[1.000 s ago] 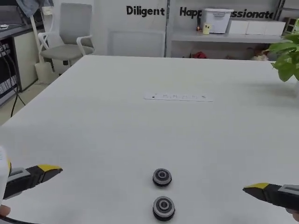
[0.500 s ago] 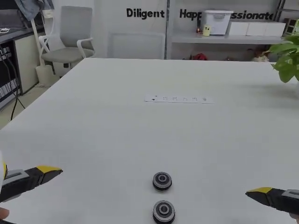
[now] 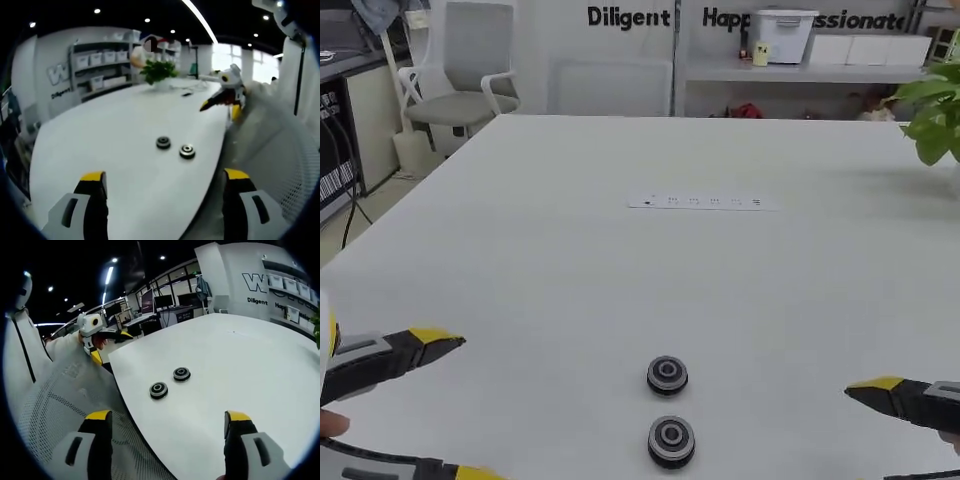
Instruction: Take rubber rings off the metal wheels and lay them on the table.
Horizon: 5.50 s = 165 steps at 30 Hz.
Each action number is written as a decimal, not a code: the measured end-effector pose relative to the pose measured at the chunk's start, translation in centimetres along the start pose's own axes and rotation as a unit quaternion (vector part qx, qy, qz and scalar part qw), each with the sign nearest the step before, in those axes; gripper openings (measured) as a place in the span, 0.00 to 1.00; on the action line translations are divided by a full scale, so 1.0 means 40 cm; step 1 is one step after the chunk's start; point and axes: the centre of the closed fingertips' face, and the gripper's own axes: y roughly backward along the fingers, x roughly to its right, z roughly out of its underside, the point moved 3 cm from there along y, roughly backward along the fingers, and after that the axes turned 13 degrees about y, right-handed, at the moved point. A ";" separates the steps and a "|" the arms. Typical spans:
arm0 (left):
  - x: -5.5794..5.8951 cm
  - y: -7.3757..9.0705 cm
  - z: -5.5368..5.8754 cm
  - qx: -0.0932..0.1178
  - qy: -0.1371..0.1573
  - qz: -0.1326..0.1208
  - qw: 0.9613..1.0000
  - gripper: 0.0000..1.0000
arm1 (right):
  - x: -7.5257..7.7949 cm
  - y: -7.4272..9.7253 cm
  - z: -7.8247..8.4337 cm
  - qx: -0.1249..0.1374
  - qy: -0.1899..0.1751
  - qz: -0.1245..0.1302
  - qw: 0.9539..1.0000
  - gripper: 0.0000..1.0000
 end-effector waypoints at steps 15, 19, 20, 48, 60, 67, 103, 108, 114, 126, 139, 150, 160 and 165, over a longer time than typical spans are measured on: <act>0.050 -0.004 -0.094 0.020 -0.058 0.042 0.997 0.94 | 0.019 -0.001 -0.083 0.038 0.044 0.000 0.998 0.78; 0.072 -0.021 -0.130 0.031 -0.075 0.060 0.995 0.93 | 0.030 0.002 -0.104 0.040 0.054 -0.001 0.998 0.77; 0.075 -0.025 -0.136 0.033 -0.078 0.063 0.994 0.93 | 0.033 0.002 -0.107 0.039 0.057 0.000 0.998 0.77; 0.102 -0.199 -0.185 0.038 -0.123 0.127 0.983 0.81 | 0.032 -0.129 -0.207 0.055 0.115 -0.067 0.990 0.58; 0.135 -0.258 -0.123 0.018 -0.140 0.160 0.977 0.63 | -0.020 -0.203 -0.118 0.011 0.126 -0.106 0.986 0.49; 0.148 -0.288 -0.089 0.003 -0.135 0.168 0.977 0.59 | -0.029 -0.224 -0.083 0.001 0.128 -0.113 0.985 0.42; 0.126 -0.368 0.031 -0.043 -0.126 0.146 0.980 0.21 | -0.041 -0.283 0.015 -0.042 0.096 -0.105 0.989 0.20; 0.134 -0.367 0.036 -0.043 -0.131 0.155 0.978 0.16 | -0.035 -0.284 0.010 -0.039 0.094 -0.101 0.990 0.19; 0.132 -0.372 0.040 -0.042 -0.126 0.154 0.979 0.15 | -0.031 -0.288 0.016 -0.042 0.096 -0.097 0.990 0.20; 0.131 -0.375 0.041 -0.033 -0.121 0.149 0.981 0.14 | -0.024 -0.288 0.024 -0.047 0.102 -0.086 0.990 0.14; 0.130 -0.374 0.040 -0.030 -0.120 0.147 0.981 0.14 | -0.012 -0.286 0.025 -0.076 0.127 -0.068 0.987 0.01; 0.130 -0.376 0.040 -0.023 -0.129 0.146 0.981 0.14 | -0.002 -0.285 0.023 -0.090 0.110 -0.052 0.988 0.00; 0.132 -0.379 0.040 -0.021 -0.130 0.140 0.981 0.14 | -0.001 -0.279 0.020 -0.088 0.102 -0.046 0.990 0.00; 0.132 -0.379 0.040 -0.022 -0.130 0.139 0.982 0.14 | -0.001 -0.278 0.019 -0.091 0.103 -0.044 0.990 0.00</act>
